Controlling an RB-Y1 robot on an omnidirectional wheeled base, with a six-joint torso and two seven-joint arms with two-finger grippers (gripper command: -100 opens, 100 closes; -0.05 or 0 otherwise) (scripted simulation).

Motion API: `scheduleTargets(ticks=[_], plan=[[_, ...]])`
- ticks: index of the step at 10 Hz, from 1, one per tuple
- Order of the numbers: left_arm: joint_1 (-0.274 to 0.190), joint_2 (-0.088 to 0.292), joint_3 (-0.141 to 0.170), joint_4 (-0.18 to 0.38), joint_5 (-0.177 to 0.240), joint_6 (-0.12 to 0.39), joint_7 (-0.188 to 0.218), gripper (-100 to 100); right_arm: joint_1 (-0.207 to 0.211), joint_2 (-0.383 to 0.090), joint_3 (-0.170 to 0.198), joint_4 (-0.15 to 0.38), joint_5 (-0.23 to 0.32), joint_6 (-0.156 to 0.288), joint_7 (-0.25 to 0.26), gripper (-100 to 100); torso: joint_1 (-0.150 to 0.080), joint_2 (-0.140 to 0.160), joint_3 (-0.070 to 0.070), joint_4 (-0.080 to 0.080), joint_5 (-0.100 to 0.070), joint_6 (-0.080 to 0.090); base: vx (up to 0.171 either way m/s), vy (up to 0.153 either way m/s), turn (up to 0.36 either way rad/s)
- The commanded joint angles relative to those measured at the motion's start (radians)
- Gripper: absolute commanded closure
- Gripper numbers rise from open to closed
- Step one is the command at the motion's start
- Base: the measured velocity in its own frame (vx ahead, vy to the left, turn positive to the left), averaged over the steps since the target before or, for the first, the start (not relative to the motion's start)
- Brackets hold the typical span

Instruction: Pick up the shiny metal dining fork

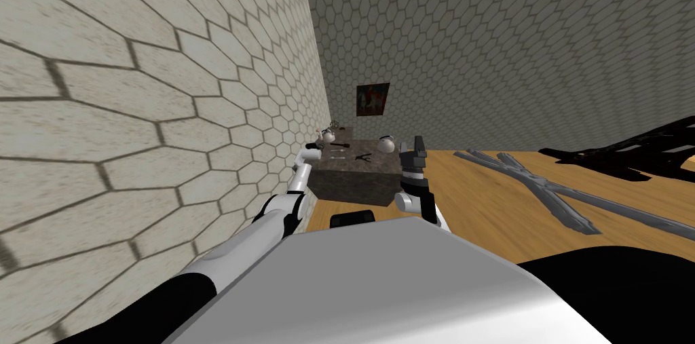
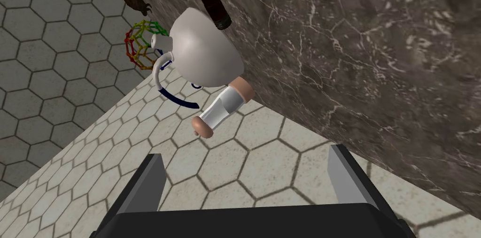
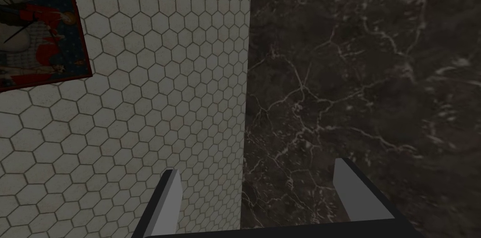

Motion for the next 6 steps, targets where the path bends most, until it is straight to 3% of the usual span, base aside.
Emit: scheduleTargets(ticks=[1, 2, 4, 5, 6], plan=[[-0.021, -0.002, 0.007, 0.043, 0.004, 0.048, -0.006, -100, 0.0, 0.0, 0.0, 0.0, 0.0, 0.0, 0.0, 0, 0.0, 0.0, 0.0, 0.0, 0.0, 0.0, 0.033, -0.008, -0.003], [-0.065, -0.009, 0.021, 0.077, 0.007, 0.079, -0.012, -100, 0.0, 0.0, 0.0, 0.0, 0.0, 0.0, 0.0, 0, 0.0, 0.0, 0.0, 0.0, 0.0, 0.0, 0.04, -0.006, -0.001], [-0.065, -0.009, 0.021, 0.106, 0.007, 0.103, -0.012, -100, 0.0, 0.0, 0.0, 0.0, 0.0, 0.0, 0.0, 0, 0.0, 0.0, 0.0, 0.0, 0.0, 0.0, 0.027, -0.005, -0.002], [-0.106, -0.016, 0.035, 0.139, 0.01, 0.153, -0.018, -100, 0.0, 0.0, 0.0, 0.0, 0.0, 0.0, 0.0, 0, 0.001, 0.001, 0.001, 0.0, 0.0, 0.0, 0.032, -0.008, -0.005], [-0.106, -0.016, 0.035, 0.165, 0.01, 0.155, -0.018, -100, 0.0, 0.0, 0.0, 0.0, 0.0, 0.0, 0.0, 0, 0.0, 0.001, 0.0, 0.0, 0.0, 0.0, 0.036, -0.002, -0.006]])
